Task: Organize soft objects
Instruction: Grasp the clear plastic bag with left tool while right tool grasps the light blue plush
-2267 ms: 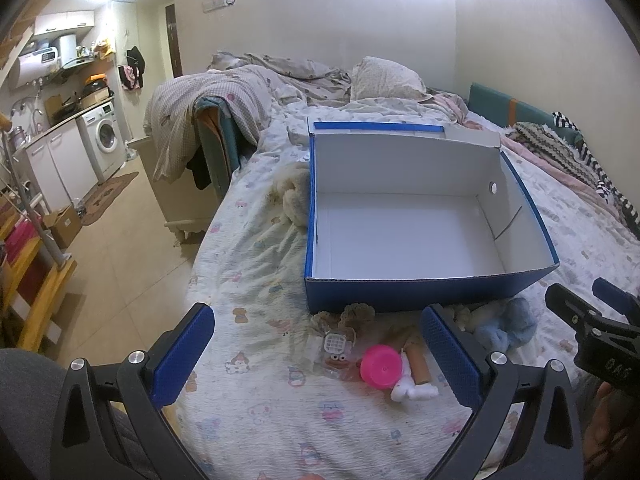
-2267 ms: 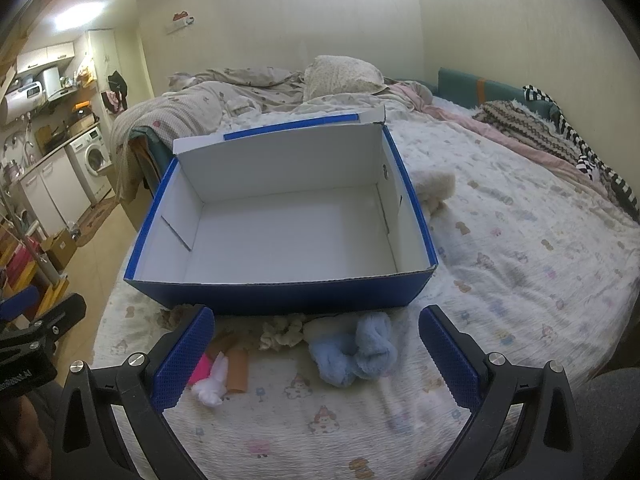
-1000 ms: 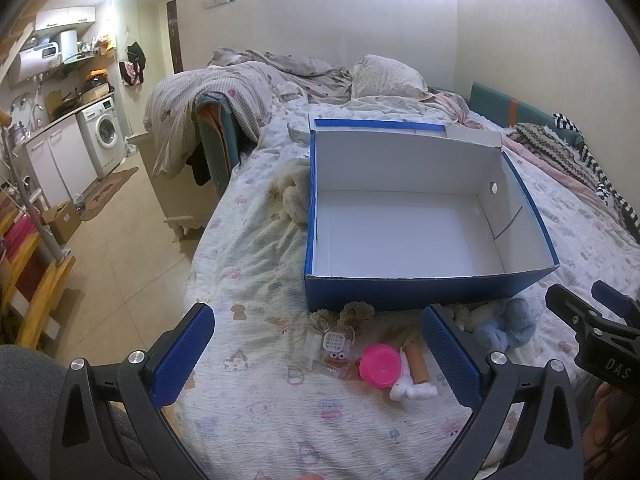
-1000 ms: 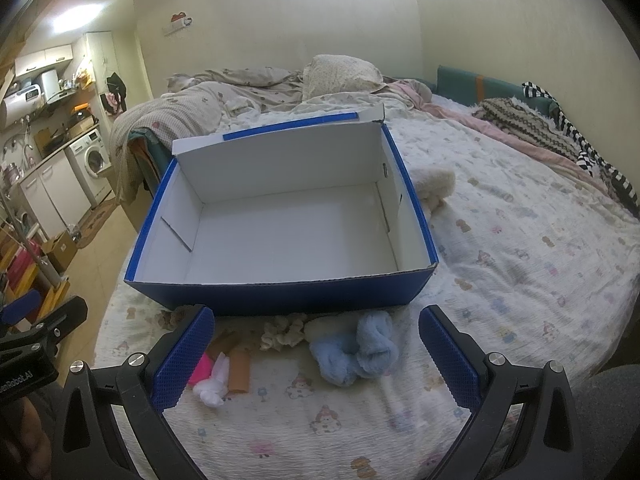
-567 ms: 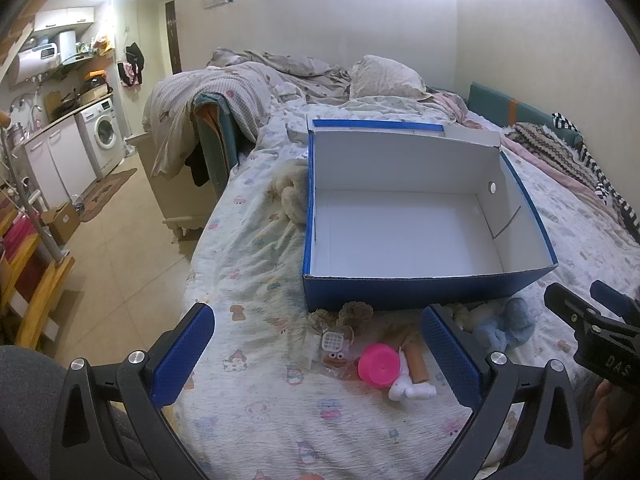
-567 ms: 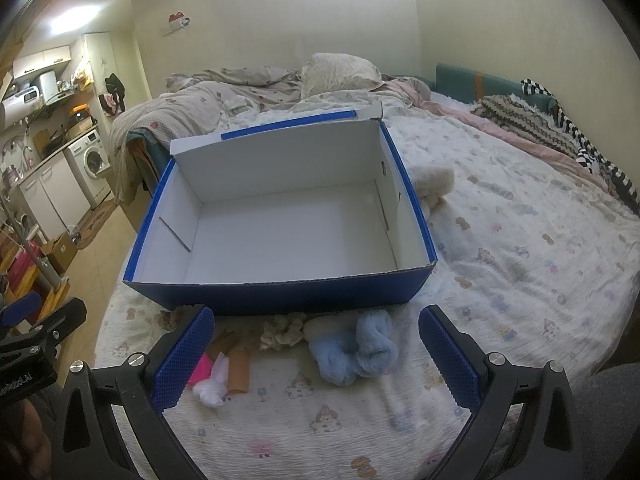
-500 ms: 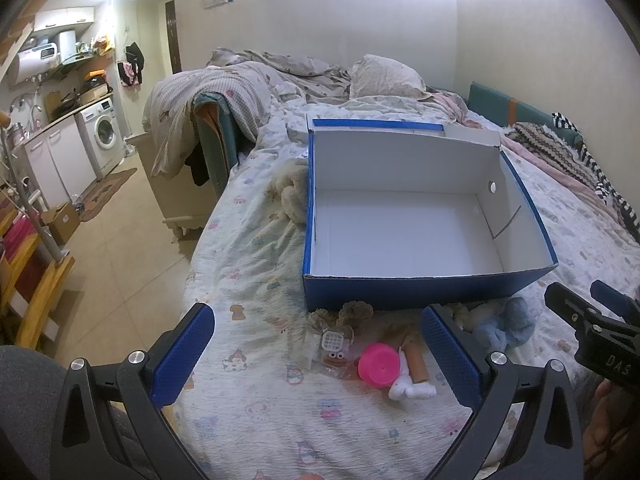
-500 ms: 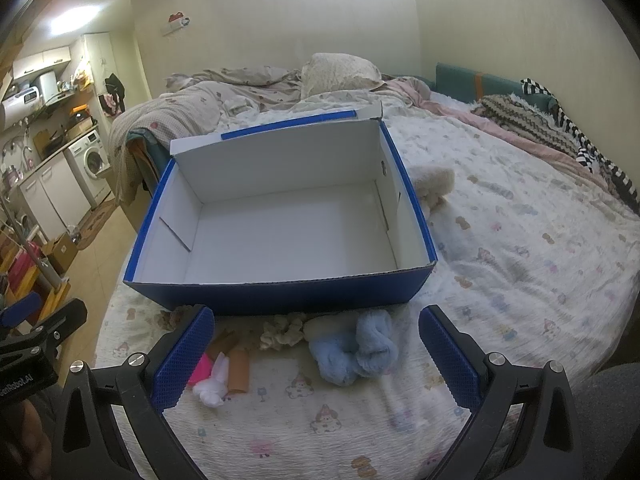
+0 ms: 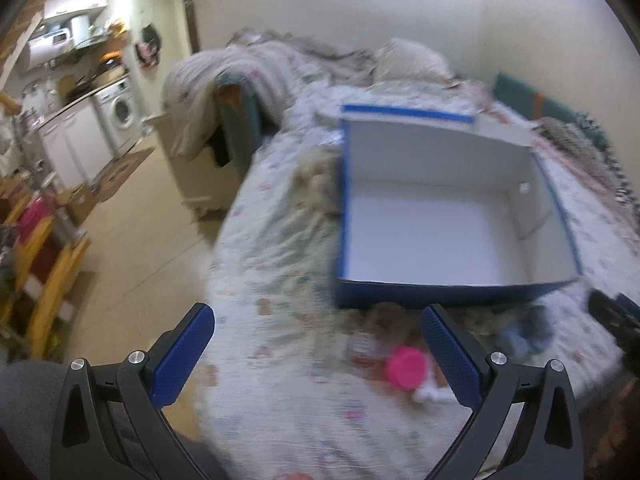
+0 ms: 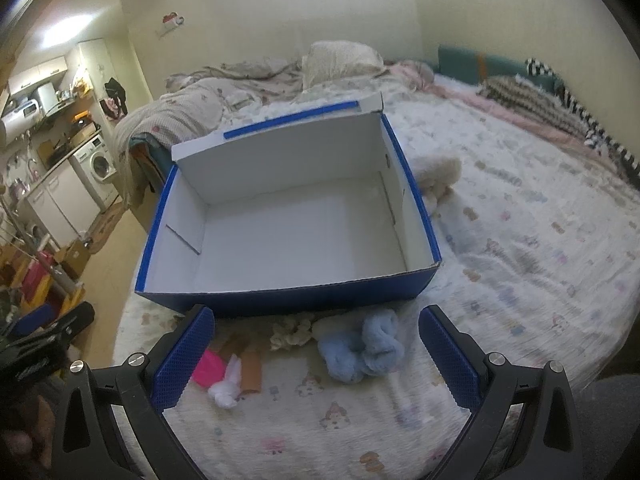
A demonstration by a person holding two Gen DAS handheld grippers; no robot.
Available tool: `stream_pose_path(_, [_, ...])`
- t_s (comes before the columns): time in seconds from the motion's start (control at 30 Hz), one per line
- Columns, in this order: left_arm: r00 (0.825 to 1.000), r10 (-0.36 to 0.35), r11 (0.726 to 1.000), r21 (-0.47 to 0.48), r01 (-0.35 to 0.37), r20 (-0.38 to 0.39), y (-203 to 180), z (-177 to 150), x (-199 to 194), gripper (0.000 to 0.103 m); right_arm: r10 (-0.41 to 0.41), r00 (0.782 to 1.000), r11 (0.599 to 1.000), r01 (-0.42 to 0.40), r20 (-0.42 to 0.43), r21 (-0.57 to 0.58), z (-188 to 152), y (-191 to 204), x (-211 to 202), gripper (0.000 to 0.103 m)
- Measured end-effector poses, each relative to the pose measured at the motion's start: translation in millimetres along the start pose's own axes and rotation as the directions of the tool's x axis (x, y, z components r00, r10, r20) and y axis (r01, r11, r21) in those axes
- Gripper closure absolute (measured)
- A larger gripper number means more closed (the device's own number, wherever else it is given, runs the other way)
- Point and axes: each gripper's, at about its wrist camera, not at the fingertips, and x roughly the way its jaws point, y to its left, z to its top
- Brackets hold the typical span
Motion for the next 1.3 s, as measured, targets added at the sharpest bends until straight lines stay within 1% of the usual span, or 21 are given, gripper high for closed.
stream_pose_path(0.13, [0.994, 0.011, 1.000, -0.026, -0.014, -0.113, 13.6, 13.8, 27.9, 0.000, -0.009, 0.998, 1.000, 0.009, -0.065, -0.009, 12.9, -4.4, 8.7, 0.000])
stream_pose_path(0.23, [0.972, -0.022, 0.999, -0.049, 0.011, -0.236, 20.3, 18.2, 56.9, 0.000, -0.009, 0.993, 0.999, 0.005, -0.118, -0.035, 20.6, -6.7, 17.2, 0.000])
stream_pose_path(0.3, [0.939, -0.078, 0.995, -0.088, 0.052, -0.336, 23.1, 17.0, 80.9, 0.001, -0.004, 0.989, 0.999, -0.002, -0.150, -0.039, 24.0, -11.4, 25.0, 0.000])
stream_pose_path(0.33, [0.917, -0.106, 0.992, -0.103, 0.072, -0.385, 22.7, 15.5, 93.3, 0.005, -0.003, 0.987, 0.999, -0.003, -0.162, -0.037, 25.9, -14.8, 28.7, 0.000])
stream_pose_path(0.4, [0.890, -0.128, 0.989, -0.119, 0.084, -0.438, 20.3, 13.0, 112.1, 0.013, -0.005, 0.984, 1.000, 0.000, -0.180, -0.026, 27.2, -22.2, 35.7, 0.000])
stream_pose_path(0.5, [0.860, -0.139, 0.987, -0.141, 0.079, -0.491, 19.2, 11.9, 133.1, 0.015, -0.003, 0.978, 1.000, 0.006, -0.208, 0.012, 25.3, -32.7, 47.6, 0.000])
stream_pose_path(0.53, [0.846, -0.151, 0.985, -0.152, 0.084, -0.512, 18.1, 9.9, 140.4, 0.015, -0.001, 0.975, 1.000, 0.007, -0.223, 0.027, 22.7, -36.0, 52.0, 0.000])
stream_pose_path(0.6, [0.810, -0.179, 0.981, -0.165, 0.103, -0.559, 13.3, 2.2, 153.5, 0.022, 0.003, 0.967, 0.999, 0.010, -0.254, 0.049, 17.2, -42.1, 60.9, 0.000])
stream_pose_path(0.67, [0.791, -0.191, 0.979, -0.167, 0.113, -0.581, 9.1, -5.4, 158.9, 0.032, 0.005, 0.958, 0.997, 0.015, -0.285, 0.069, 12.1, -46.5, 68.6, 0.000])
stream_pose_path(0.7, [0.781, -0.197, 0.979, -0.166, 0.120, -0.592, 6.7, -8.9, 161.2, 0.033, 0.008, 0.956, 0.997, 0.016, -0.294, 0.079, 10.7, -48.9, 71.9, 0.000])
stream_pose_path(0.8, [0.762, -0.236, 0.970, -0.192, 0.149, -0.603, 2.2, -15.5, 165.9, 0.034, 0.016, 0.949, 0.994, 0.019, -0.316, 0.105, 7.0, -52.5, 77.7, 0.000])
stream_pose_path(0.83, [0.760, -0.237, 0.970, -0.190, 0.151, -0.606, 0.5, -17.5, 168.5, 0.034, 0.016, 0.947, 0.994, 0.019, -0.320, 0.107, 5.9, -52.4, 79.2, 0.000])
stream_pose_path(0.87, [0.756, -0.230, 0.972, -0.180, 0.150, -0.613, -2.2, -20.2, 172.7, 0.037, 0.015, 0.946, 0.994, 0.021, -0.323, 0.107, 5.2, -51.7, 80.6, 0.000])
stream_pose_path(0.9, [0.745, -0.226, 0.974, -0.168, 0.154, -0.628, -5.9, -24.7, 179.2, 0.045, 0.013, 0.946, 0.994, 0.022, -0.324, 0.104, 5.1, -50.7, 82.0, 0.000])
stream_pose_path(0.93, [0.730, -0.227, 0.974, -0.163, 0.159, -0.645, -9.0, -29.2, 184.8, 0.064, 0.010, 0.945, 0.995, 0.024, -0.326, 0.100, 4.9, -49.8, 83.3, 0.000])
stream_pose_path(1.0, [0.706, -0.237, 0.971, -0.172, 0.164, -0.667, -9.6, -34.9, 190.2, 0.073, 0.004, 0.944, 0.996, 0.027, -0.330, 0.090, 5.4, -49.2, 86.4, 0.000])
stream_pose_path(1.03, [0.706, -0.241, 0.970, -0.177, 0.164, -0.666, -8.2, -34.2, 188.1, 0.084, 0.002, 0.944, 0.996, 0.028, -0.330, 0.086, 6.0, -48.4, 87.0, 0.000])
stream_pose_path(1.1, [0.703, -0.252, 0.968, -0.171, 0.185, -0.665, -6.3, -31.0, 178.8, 0.091, 0.003, 0.944, 0.996, 0.025, -0.331, 0.083, 6.7, -47.9, 87.5, 0.000])
stream_pose_path(1.2, [0.689, -0.278, 0.960, -0.173, 0.219, -0.669, -3.3, -29.1, 158.0, 0.091, 0.007, 0.943, 0.995, 0.026, -0.332, 0.094, 5.5, -50.4, 86.0, 0.000])
stream_pose_path(1.27, [0.693, -0.286, 0.957, -0.159, 0.243, -0.662, -3.4, -28.8, 144.1, 0.091, 0.018, 0.942, 0.993, 0.021, -0.334, 0.113, 5.2, -53.1, 85.9, 0.000])
stream_pose_path(1.3, [0.699, -0.286, 0.956, -0.151, 0.250, -0.655, -2.6, -34.3, 138.0, 0.091, 0.022, 0.942, 0.993, 0.019, -0.334, 0.120, 5.2, -54.1, 85.9, 0.000])
